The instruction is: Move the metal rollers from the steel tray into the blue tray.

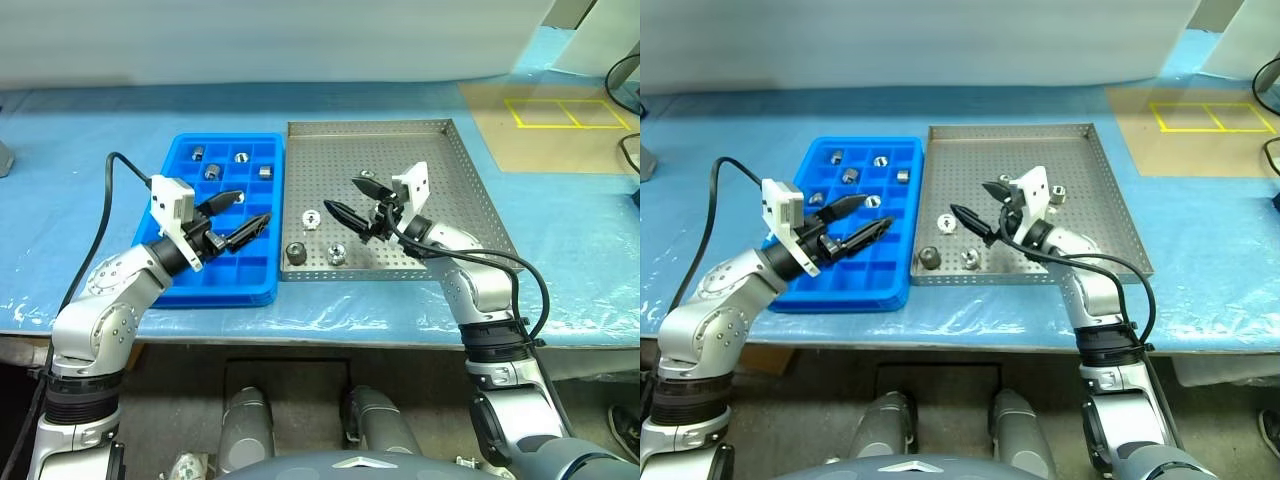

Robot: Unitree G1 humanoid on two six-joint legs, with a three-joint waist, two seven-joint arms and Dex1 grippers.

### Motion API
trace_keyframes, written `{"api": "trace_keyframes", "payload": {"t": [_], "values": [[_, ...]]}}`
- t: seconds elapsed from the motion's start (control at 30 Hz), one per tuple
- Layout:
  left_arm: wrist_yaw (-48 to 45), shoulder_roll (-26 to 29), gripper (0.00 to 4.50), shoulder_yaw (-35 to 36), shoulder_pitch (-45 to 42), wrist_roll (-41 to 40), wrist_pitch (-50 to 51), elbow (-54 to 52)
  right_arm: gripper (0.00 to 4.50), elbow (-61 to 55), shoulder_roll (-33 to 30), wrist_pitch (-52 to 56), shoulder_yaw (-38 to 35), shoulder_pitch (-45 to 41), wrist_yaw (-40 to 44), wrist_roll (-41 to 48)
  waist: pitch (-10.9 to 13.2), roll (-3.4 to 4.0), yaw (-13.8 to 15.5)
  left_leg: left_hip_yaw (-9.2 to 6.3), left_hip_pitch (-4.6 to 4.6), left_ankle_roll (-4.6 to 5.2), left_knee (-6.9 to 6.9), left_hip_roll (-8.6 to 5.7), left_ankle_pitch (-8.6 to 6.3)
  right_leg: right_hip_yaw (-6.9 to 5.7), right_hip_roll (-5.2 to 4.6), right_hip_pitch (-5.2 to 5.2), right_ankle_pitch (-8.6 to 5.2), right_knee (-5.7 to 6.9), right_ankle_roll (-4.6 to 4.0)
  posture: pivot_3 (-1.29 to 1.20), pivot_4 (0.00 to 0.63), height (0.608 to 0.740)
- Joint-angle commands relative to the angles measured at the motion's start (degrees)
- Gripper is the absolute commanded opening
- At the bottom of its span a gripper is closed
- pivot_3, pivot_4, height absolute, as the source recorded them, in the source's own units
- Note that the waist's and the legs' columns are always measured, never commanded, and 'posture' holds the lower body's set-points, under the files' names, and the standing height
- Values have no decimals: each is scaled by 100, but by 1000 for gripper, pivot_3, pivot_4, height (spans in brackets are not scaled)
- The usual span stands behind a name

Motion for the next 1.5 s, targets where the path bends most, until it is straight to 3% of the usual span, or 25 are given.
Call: {"api": "trace_keyframes", "payload": {"t": [0.03, 0.3, 0.43, 0.63, 0.8, 1.13, 1.5], "values": [[-16, 27, 4430, 25, -147, 11, -104, -88, 4500, -215, -82, -61, -55, -172, 41, 60, 0, 0, 2, 0, 0, 0, 0, 0, 0, 0, 0, 0, 0, 0, 0, -32, 150, 740], [-170, 82, 4430, -105, -441, 91, -72, 134, 4500, -177, -271, -86, -155, -254, 106, 104, 0, 0, 2, 0, 0, -1, 0, 0, 1, 0, 0, 0, 0, 1, 0, -55, 150, 740], [-557, 146, 4430, -698, -1004, 328, 14, 466, 4500, -183, -384, -85, -171, -232, 163, 102, 0, 0, 14, 0, -1, 0, 2, 0, 1, 0, 0, 0, 0, 2, 0, -68, 150, 740], [-1736, 260, 4430, -2031, -2485, 1484, -505, 2186, 4500, -184, -401, -160, -234, -193, 34, 37, 0, 0, 6, 1, 1, 7, 4, -3, 10, 3, -3, 2, 2, 4, -1, -107, 150, 740], [-3039, 240, 4430, -2779, -3403, 2487, -2048, 3959, 4500, -510, -508, -67, -389, 66, -56, 130, 0, 0, -36, 1, 5, 5, -4, -2, 14, 5, 4, 0, 5, 3, -6, -182, 150, 740], [-4382, -444, 4430, -3045, -4278, 3195, -3709, 5892, 4500, -2086, -1166, 1089, -370, 1095, 446, 1106, 0, 0, -28, -8, -7, 7, -2, -8, 13, 6, 1, 8, 6, -5, -6, -314, 150, 740], [-4296, -1039, 4430, -3088, -4796, 4008, -4885, 7428, 4500, -2655, -1323, 1388, -400, 1611, 82, 1245, 0, 0, -205, -8, 11, 10, 0, -8, 15, 12, 3, 51, 9, -12, -11, -382, 150, 740]]}}
